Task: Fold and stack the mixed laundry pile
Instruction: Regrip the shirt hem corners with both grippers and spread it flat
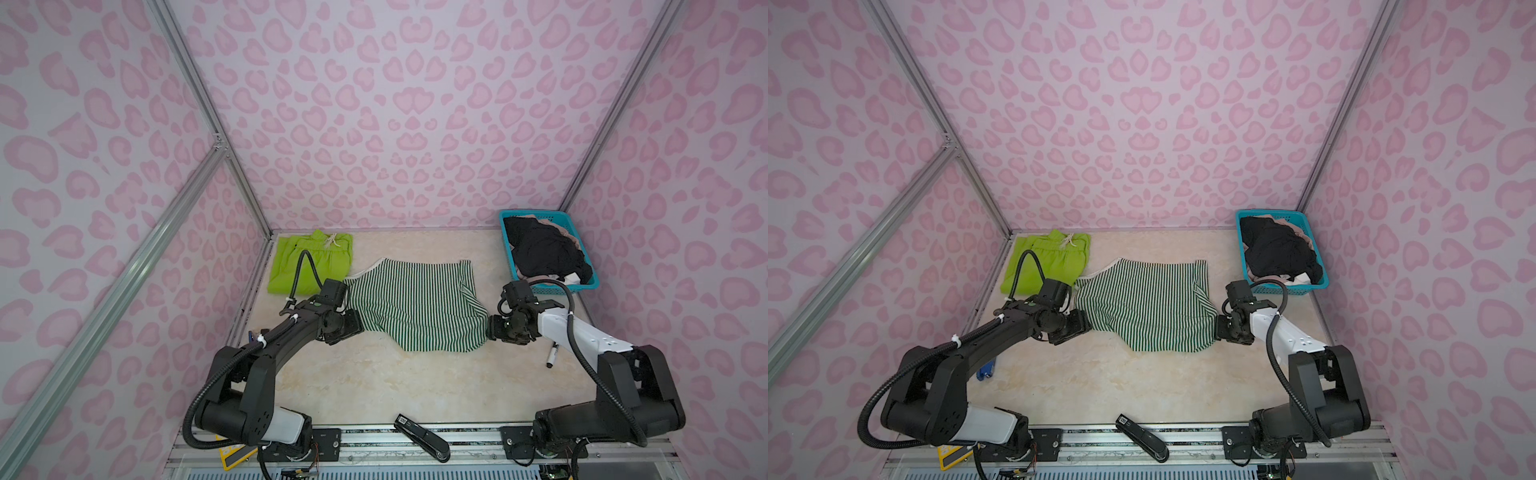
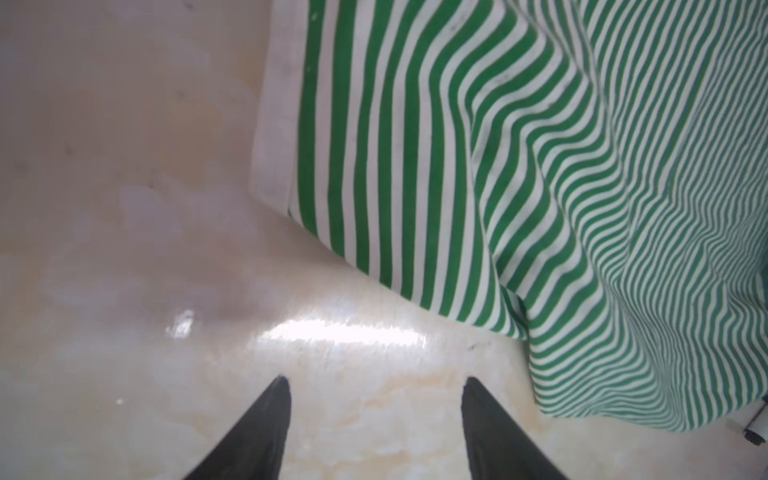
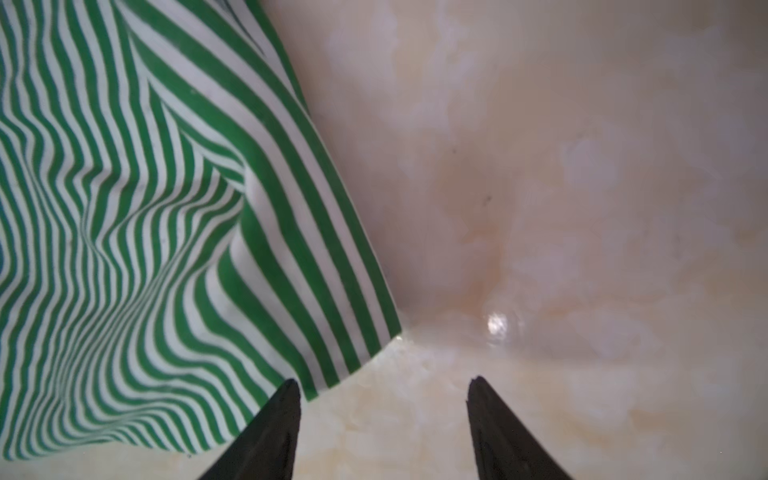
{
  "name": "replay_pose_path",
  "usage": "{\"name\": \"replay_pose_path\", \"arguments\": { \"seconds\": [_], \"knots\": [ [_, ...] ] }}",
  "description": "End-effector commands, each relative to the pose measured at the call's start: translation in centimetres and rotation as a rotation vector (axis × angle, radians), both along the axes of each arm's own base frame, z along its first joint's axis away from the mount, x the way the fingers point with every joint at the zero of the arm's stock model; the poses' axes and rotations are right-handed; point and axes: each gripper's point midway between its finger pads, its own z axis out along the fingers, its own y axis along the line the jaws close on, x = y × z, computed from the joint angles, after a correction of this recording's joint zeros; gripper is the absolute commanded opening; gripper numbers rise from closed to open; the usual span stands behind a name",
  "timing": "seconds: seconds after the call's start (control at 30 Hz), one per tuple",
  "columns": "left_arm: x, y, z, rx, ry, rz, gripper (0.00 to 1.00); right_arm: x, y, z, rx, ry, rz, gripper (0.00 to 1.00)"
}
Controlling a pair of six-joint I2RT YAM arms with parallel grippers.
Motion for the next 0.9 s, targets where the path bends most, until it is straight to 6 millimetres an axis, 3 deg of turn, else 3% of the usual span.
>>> {"name": "replay_pose_path", "arguments": {
  "seconds": [0.0, 0.1, 0.2, 0.3, 0.37, 0.47, 0.5, 0.57, 0.67, 0.77, 0.87],
  "knots": [
    [4.0, -0.6, 0.3, 0.007, -0.1, 0.009, 0.68, 2.4, 2.1, -0.4, 0.115, -0.048, 0.008, 0.64],
    [5.9, -1.1, -0.5, 0.013, -0.095, 0.011, 0.68, 3.0, 3.2, -1.4, 0.166, -0.028, 0.021, 0.56],
    [7.4, -1.5, -0.8, 0.007, -0.104, 0.022, 0.66, 3.2, 3.5, -1.6, 0.181, -0.007, 0.025, 0.36],
    [8.6, -1.7, -0.6, -0.006, -0.108, 0.029, 0.58, 3.4, 3.5, 0.1, 0.197, -0.028, 0.028, 0.16],
    [9.4, -1.6, 0.0, -0.006, -0.108, 0.033, 0.42, 3.6, 3.5, 2.4, 0.205, -0.061, 0.032, 0.09],
    [9.7, -1.1, 2.2, -0.001, -0.102, 0.043, 0.05, 3.9, 3.4, 6.9, 0.207, -0.122, 0.044, 0.04],
    [9.6, -0.9, 3.1, 0.001, -0.099, 0.044, 0.03, 3.9, 3.2, 8.2, 0.199, -0.141, 0.047, 0.03],
    [9.0, -0.7, 5.6, 0.003, -0.09, 0.03, 0.03, 3.9, 2.6, 11.1, 0.173, -0.18, 0.046, 0.02],
    [7.8, -0.6, 9.3, -0.004, -0.088, -0.007, 0.02, 4.0, 1.8, 13.7, 0.163, -0.224, 0.039, 0.02],
    [7.2, -0.6, 11.6, -0.003, -0.083, -0.055, 0.02, 5.0, 0.9, 13.9, 0.142, -0.254, 0.021, 0.05],
    [8.2, -0.3, 10.8, 0.005, -0.028, -0.089, 0.06, 6.3, 0.1, 11.6, 0.151, -0.194, -0.02, 0.06]
  ]
}}
